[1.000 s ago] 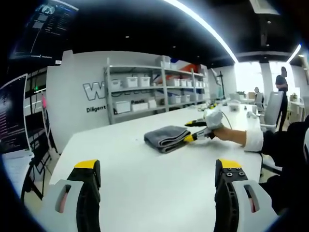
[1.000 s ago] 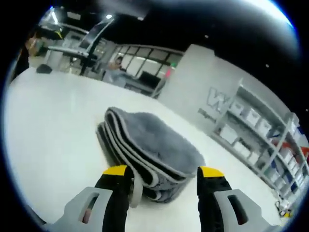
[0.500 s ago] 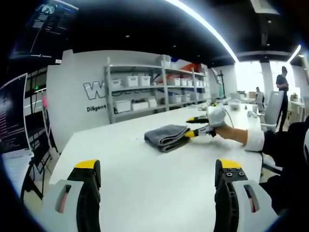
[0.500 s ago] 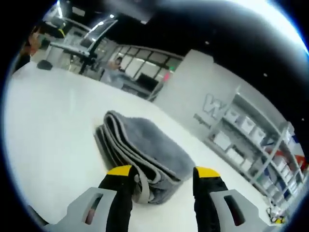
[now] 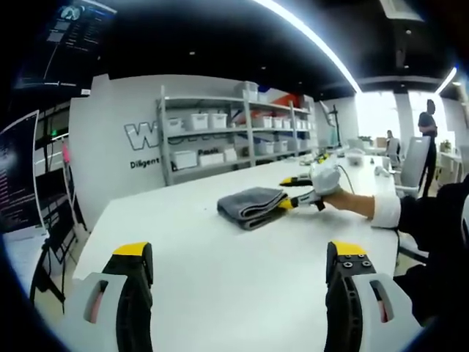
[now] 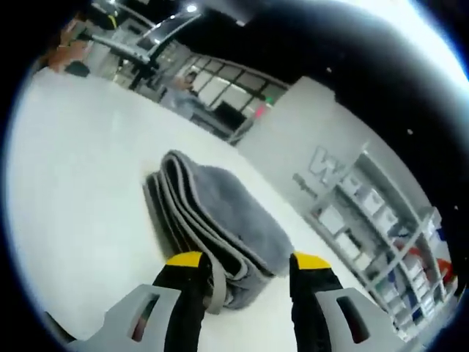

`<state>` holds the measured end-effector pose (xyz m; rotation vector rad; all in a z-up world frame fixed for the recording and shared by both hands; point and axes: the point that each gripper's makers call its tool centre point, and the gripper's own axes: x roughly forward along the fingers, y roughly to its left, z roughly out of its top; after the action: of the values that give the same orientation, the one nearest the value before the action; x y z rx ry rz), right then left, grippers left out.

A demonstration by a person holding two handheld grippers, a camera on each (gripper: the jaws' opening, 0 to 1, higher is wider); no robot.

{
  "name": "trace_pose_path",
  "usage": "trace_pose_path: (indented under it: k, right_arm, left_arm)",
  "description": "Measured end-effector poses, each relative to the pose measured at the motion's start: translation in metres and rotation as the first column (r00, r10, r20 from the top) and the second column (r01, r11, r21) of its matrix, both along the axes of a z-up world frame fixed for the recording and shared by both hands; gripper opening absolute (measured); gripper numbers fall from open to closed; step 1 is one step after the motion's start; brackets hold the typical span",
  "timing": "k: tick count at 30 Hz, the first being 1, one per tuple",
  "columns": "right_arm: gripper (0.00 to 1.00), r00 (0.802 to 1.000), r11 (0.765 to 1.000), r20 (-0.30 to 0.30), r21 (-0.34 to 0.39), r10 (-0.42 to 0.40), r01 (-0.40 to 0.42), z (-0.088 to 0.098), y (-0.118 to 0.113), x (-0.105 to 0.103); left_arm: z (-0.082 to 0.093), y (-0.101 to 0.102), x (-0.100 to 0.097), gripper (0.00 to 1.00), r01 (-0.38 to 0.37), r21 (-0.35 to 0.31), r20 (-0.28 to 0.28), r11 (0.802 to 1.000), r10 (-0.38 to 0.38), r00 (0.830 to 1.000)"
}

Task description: Open the folded towel by lifting each exposed corner and separating the folded layers until the towel lies flat within the target outline without major curled edges

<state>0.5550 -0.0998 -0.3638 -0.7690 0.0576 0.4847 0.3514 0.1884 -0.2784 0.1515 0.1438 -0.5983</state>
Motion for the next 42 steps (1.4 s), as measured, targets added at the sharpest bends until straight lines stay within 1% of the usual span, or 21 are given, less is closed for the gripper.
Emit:
trace_pose_path:
  k: [1,2,3,10,17,21,28,31,32,33,34,35,37,38,42]
  right_arm:
    - [0.40,1.000,1.000,0.004,-0.007,0.003,-0.003,0.000,0.001,0.000]
    - [0.40,1.000,0.999,0.021,-0.038,0.002,-0.001,0.001,0.002,0.001]
    - [0.39,1.000,0.999,0.027,-0.048,0.003,-0.002,0.001,0.002,0.000]
    - [0.36,0.999,0.996,0.039,-0.093,0.014,-0.010,-0.003,0.004,0.004]
    - [0.29,0.999,0.988,0.043,-0.150,0.031,-0.024,-0.009,0.009,0.003]
    - [0.25,0.998,0.985,0.040,-0.169,0.040,-0.033,-0.011,0.009,0.003]
    - [0.21,0.998,0.983,0.037,-0.180,0.046,-0.038,-0.013,0.010,0.002]
    - [0.19,0.998,0.978,0.045,-0.207,0.050,-0.040,-0.014,0.010,0.001]
    - [0.18,0.997,0.974,0.051,-0.223,0.052,-0.040,-0.014,0.011,0.000]
    - [0.16,0.997,0.967,0.064,-0.254,0.053,-0.035,-0.014,0.010,0.000]
    - [0.14,0.994,0.948,0.092,-0.317,0.063,-0.031,-0.013,0.011,-0.001]
    - [0.13,0.990,0.932,0.113,-0.361,0.079,-0.033,-0.013,0.013,-0.002]
    - [0.12,0.990,0.919,0.119,-0.393,0.078,-0.025,-0.015,0.015,-0.003]
    - [0.11,0.987,0.903,0.138,-0.429,0.086,-0.019,-0.013,0.014,0.000]
    - [0.10,0.983,0.884,0.156,-0.466,0.097,-0.014,-0.014,0.014,0.001]
  left_arm:
    - [-0.001,-0.002,0.000,0.96,0.003,0.002,-0.004,1.000,-0.003,1.000]
    - [-0.002,-0.003,0.000,0.96,0.006,0.005,-0.006,1.000,-0.006,1.000]
    - [-0.003,-0.005,0.000,0.96,0.009,0.008,-0.008,1.000,-0.009,1.000]
    - [-0.006,-0.010,0.000,0.96,0.019,0.018,-0.016,1.000,-0.018,1.000]
    - [-0.007,-0.010,0.001,0.96,0.018,0.017,-0.017,1.000,-0.018,1.000]
    - [-0.007,-0.009,0.000,0.96,0.020,0.016,-0.017,1.000,-0.019,1.000]
    - [-0.007,-0.007,0.000,0.96,0.016,0.013,-0.016,1.000,-0.016,1.000]
    - [-0.007,-0.007,0.000,0.96,0.015,0.013,-0.017,1.000,-0.015,1.000]
    - [-0.007,-0.007,0.000,0.96,0.015,0.013,-0.016,1.000,-0.015,1.000]
    - [-0.007,-0.007,0.000,0.96,0.015,0.012,-0.016,1.000,-0.015,1.000]
    - [-0.007,-0.007,0.000,0.96,0.015,0.012,-0.016,1.000,-0.015,1.000]
    - [-0.007,-0.006,0.000,0.96,0.014,0.012,-0.016,1.000,-0.014,1.000]
    - [-0.007,-0.006,0.000,0.96,0.013,0.012,-0.016,1.000,-0.013,1.000]
    - [-0.007,-0.006,0.000,0.96,0.013,0.011,-0.016,1.000,-0.013,1.000]
    - [-0.007,-0.006,0.000,0.96,0.013,0.012,-0.015,1.000,-0.013,1.000]
